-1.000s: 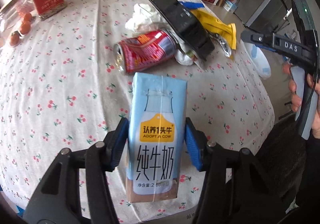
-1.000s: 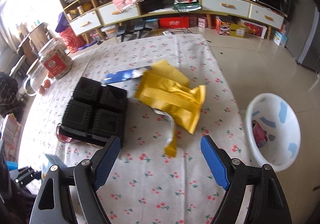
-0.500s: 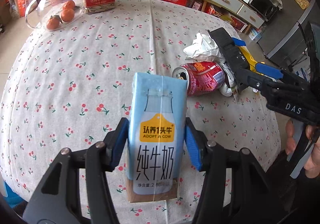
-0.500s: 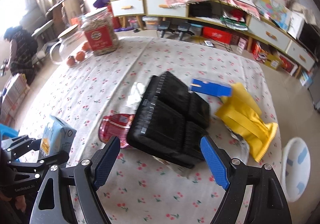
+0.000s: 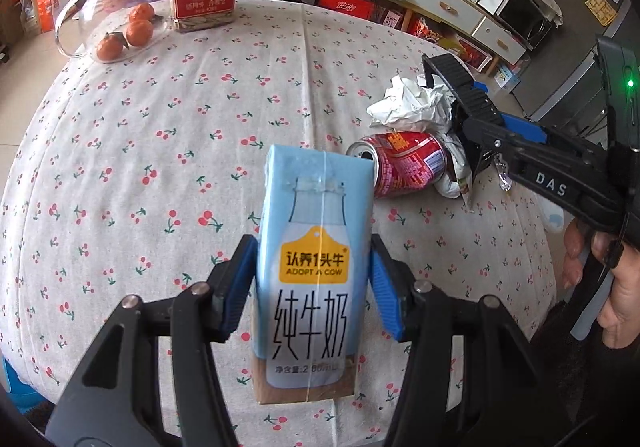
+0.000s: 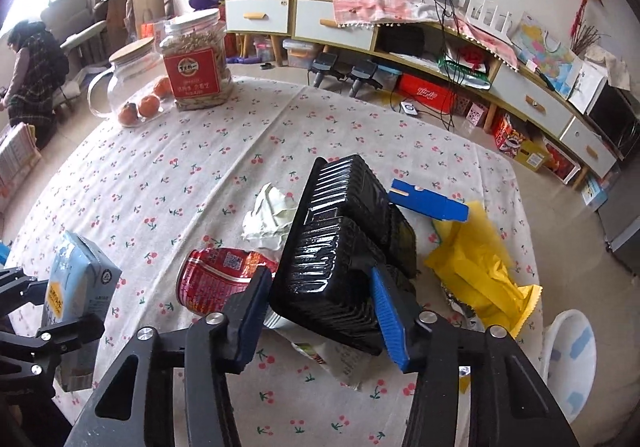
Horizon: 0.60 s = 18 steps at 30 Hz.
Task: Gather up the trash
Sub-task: 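Grasp the black plastic tray with the right tool while the left tool holds the carton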
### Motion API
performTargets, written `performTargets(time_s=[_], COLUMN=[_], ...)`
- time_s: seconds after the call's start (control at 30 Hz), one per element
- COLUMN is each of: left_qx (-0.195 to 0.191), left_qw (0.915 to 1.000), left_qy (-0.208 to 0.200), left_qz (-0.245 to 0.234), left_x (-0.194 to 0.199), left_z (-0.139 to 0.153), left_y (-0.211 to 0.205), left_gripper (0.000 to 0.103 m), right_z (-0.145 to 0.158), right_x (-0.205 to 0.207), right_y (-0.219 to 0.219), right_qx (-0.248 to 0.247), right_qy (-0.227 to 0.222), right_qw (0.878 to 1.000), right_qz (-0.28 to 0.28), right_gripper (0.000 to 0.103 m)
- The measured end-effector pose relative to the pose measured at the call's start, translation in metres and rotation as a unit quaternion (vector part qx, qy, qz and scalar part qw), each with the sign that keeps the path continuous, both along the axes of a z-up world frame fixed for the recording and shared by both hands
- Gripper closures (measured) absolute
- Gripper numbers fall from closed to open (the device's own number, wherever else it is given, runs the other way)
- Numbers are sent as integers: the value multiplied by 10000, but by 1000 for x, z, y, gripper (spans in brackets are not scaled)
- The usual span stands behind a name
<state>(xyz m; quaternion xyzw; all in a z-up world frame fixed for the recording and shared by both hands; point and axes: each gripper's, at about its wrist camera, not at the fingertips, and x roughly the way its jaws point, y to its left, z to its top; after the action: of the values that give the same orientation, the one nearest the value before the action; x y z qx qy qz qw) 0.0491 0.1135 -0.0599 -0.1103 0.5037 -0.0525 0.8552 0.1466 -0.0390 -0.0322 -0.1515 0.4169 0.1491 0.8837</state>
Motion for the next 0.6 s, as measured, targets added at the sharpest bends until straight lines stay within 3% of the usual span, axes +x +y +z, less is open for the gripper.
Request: performTargets(time_s=[0.17,0.37,0.6], left_qx=[25,35,75], left_qw=[10000,9999,9998], left_qy=[-55,-116,-178], left_qz=[11,42,-7], left_x=[-1,-2,1], left_z=[2,4,7], left_y=[0,-2,-14], left_gripper=[46,46,46], right_z=[16,39,56], right_x=[-2,-4,-8], right_y=[-32,-80,-134], right_qx=[507,1258,2186], right_qy=[51,62,142], right_qw=[9984,9905,9723], right_qz=[-238,-558,-811], right_gripper=[61,63,63])
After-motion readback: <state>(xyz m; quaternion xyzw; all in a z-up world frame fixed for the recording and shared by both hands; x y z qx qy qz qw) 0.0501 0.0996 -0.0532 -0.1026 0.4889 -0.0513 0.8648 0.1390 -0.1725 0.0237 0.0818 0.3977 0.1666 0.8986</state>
